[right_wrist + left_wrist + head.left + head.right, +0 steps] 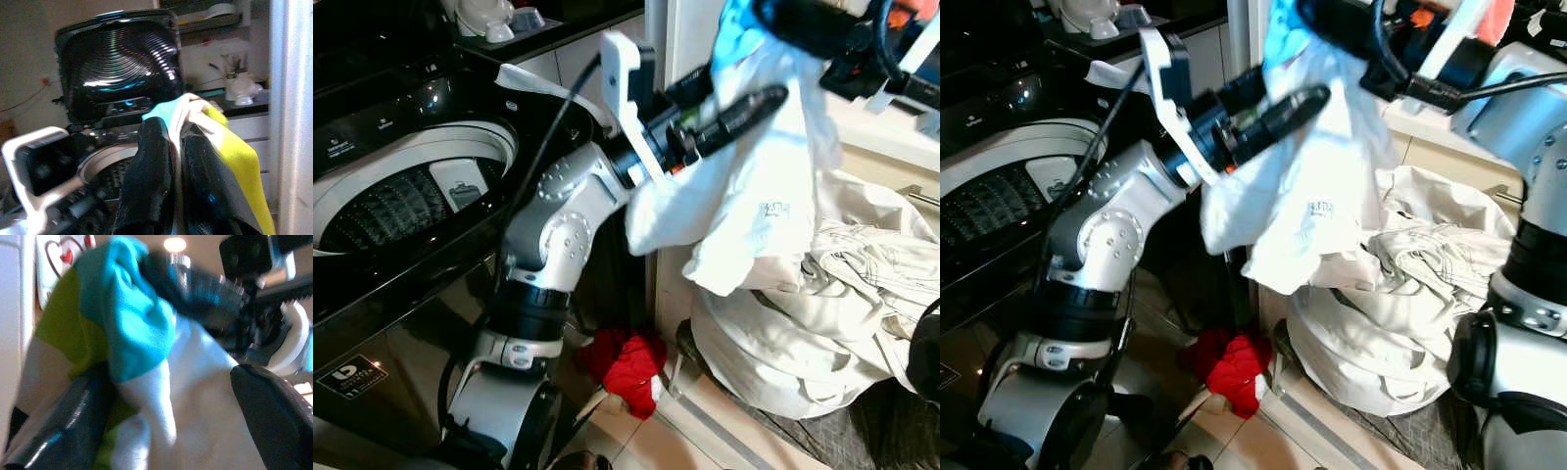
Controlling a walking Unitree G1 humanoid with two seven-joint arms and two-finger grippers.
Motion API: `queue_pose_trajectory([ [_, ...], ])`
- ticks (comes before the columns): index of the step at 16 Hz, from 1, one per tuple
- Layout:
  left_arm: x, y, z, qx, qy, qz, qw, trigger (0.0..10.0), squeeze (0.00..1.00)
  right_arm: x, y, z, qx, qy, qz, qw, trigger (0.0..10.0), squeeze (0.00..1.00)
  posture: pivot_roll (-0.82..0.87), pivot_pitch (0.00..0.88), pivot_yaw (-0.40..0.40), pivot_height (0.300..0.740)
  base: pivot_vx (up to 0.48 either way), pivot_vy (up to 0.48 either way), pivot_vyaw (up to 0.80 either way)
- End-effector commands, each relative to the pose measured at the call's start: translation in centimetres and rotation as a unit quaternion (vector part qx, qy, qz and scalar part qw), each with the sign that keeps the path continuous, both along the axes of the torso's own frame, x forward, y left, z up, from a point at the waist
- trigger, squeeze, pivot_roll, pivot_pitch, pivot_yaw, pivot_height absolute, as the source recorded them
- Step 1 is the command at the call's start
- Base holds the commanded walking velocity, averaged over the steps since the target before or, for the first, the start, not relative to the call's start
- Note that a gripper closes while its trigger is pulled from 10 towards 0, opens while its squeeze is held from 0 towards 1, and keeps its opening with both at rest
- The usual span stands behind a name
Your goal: Clothes washing
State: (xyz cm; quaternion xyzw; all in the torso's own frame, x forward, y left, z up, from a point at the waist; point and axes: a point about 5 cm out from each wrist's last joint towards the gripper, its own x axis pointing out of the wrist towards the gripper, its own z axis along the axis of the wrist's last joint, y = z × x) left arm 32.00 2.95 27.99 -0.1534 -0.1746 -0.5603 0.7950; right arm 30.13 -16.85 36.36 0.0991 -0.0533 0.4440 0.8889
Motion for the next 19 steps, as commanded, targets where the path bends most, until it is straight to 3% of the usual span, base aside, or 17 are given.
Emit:
queue_pose_trajectory([
  [1,-0.2,-0.4,-0.4,0.01,-0.001,-0.007,1.0,10.0,1.0,-0.6,0.4,0.2,0.004,-0.006,0.016,1.0,0.0,0.0,-0.11,0.0,0.081,0.74,0.0,0.0,0.0],
  [2,-0.3,-0.8,-0.6,0.008,-0.002,-0.007,1.0,10.0,1.0,-0.7,0.7,0.1,0.008,-0.004,0.023,1.0,0.0,0.0,-0.11,0.0,0.081,0.74,0.0,0.0,0.0],
  [3,-0.4,-1.0,-0.5,-0.004,0.005,-0.012,1.0,2.2,1.0,-0.8,0.8,0.0,0.01,-0.002,0.023,1.0,0.0,0.0,-0.11,0.0,0.085,0.74,0.0,0.0,0.0],
  [4,-0.2,-0.9,-0.4,-0.011,0.011,-0.01,1.0,0.0,0.55,-0.8,0.9,0.0,0.011,-0.001,0.021,1.0,0.0,0.0,-0.11,0.0,0.087,0.74,0.0,0.0,0.0],
  [5,-0.1,-0.9,-0.3,-0.013,0.013,-0.007,1.0,0.0,0.38,-0.9,0.9,0.0,0.011,0.0,0.02,1.0,0.0,0.0,-0.11,0.0,0.087,0.74,0.0,0.0,0.0],
  [6,0.0,-0.8,-0.2,-0.015,0.014,-0.007,1.0,0.0,0.0,-0.9,0.9,0.0,0.012,0.0,0.019,1.0,0.0,0.0,-0.12,0.0,0.089,0.74,0.0,0.0,0.0],
  [19,1.1,0.9,-0.2,-0.017,0.024,0.036,0.999,0.0,0.0,-1.3,1.6,-0.9,0.009,0.017,0.02,1.0,0.0,0.0,-0.11,0.0,0.092,0.74,0.0,0.0,0.0],
])
